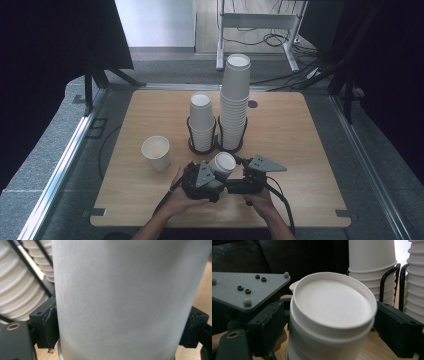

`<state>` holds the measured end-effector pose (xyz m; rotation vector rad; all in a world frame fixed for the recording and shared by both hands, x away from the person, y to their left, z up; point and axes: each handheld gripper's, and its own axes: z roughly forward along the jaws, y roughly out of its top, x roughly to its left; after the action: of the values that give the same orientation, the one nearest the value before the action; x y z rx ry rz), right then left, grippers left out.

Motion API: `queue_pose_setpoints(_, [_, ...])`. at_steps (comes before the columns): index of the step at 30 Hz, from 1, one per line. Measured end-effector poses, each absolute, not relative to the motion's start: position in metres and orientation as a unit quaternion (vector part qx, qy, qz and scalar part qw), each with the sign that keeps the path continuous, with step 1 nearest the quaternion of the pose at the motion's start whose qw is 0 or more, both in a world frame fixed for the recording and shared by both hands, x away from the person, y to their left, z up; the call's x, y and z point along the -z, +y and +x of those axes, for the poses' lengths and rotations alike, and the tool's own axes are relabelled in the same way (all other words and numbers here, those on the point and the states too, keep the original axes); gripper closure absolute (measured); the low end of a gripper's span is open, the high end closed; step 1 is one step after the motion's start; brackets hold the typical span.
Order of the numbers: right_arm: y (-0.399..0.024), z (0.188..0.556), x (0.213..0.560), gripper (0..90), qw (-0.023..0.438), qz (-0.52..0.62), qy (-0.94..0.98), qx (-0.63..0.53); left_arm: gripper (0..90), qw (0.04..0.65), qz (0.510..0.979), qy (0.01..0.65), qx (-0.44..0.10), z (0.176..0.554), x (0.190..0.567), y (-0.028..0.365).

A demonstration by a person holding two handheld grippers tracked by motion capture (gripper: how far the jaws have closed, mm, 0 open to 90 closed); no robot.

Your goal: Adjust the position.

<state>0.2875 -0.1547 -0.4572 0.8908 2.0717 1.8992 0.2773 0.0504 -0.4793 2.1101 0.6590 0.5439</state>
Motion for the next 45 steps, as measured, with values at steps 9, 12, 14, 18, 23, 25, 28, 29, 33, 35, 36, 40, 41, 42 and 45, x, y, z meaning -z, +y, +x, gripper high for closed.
queue_pose_setpoints(9, [-0.168,0.288,0.441,11.7,0.102,0.276,0.717,-0.632,12.3,0.396,0.846,0.250,-0.255,0.282,0.474,0.053])
queue_pose_setpoints(12, [-0.173,0.291,0.436,11.7,0.110,0.268,0.734,-0.614,12.3,0.386,0.849,0.246,-0.263,0.283,0.475,0.052])
queue_pose_setpoints(14, [-0.176,0.295,0.431,11.7,0.115,0.265,0.750,-0.595,12.2,0.378,0.852,0.242,-0.271,0.284,0.475,0.051])
queue_pose_setpoints(18, [-0.175,0.303,0.421,10.4,0.117,0.241,0.797,-0.541,12.2,0.359,0.856,0.228,-0.294,0.285,0.470,0.048])
queue_pose_setpoints(23, [-0.169,0.308,0.407,10.3,0.114,0.203,0.845,-0.481,12.2,0.336,0.861,0.211,-0.318,0.284,0.465,0.048])
queue_pose_setpoints(25, [-0.167,0.309,0.404,10.4,0.114,0.196,0.853,-0.470,12.2,0.332,0.862,0.209,-0.321,0.284,0.464,0.048])
queue_pose_setpoints(28, [-0.159,0.316,0.396,10.2,0.113,0.177,0.882,-0.421,12.2,0.317,0.865,0.197,-0.335,0.283,0.464,0.048])
queue_pose_setpoints(29, [-0.158,0.317,0.395,10.2,0.114,0.172,0.888,-0.412,12.1,0.310,0.866,0.191,-0.342,0.283,0.464,0.047])
queue_pose_setpoints(33, [-0.146,0.323,0.391,10.0,0.111,0.147,0.918,-0.350,12.1,0.292,0.870,0.173,-0.358,0.280,0.466,0.043])
queue_pose_setpoints(35, [-0.144,0.324,0.390,9.9,0.110,0.140,0.924,-0.337,12.1,0.288,0.870,0.169,-0.363,0.279,0.467,0.042])
queue_pose_setpoints(36, [-0.140,0.326,0.388,9.8,0.103,0.132,0.935,-0.312,12.1,0.284,0.871,0.164,-0.367,0.278,0.469,0.040])
queue_pose_setpoints(40, [-0.132,0.329,0.390,9.4,0.091,0.117,0.950,-0.276,12.1,0.275,0.872,0.152,-0.375,0.276,0.471,0.037])
queue_pose_setpoints(41, [-0.129,0.329,0.391,9.4,0.083,0.112,0.953,-0.269,12.1,0.275,0.871,0.150,-0.377,0.275,0.472,0.035])
queue_pose_setpoints(42, [-0.127,0.329,0.392,9.4,0.078,0.109,0.955,-0.263,12.1,0.275,0.871,0.150,-0.377,0.275,0.472,0.035])
queue_pose_setpoints(45, [-0.122,0.330,0.395,9.5,0.069,0.097,0.961,-0.248,12.1,0.259,0.871,0.135,-0.396,0.271,0.477,0.029])
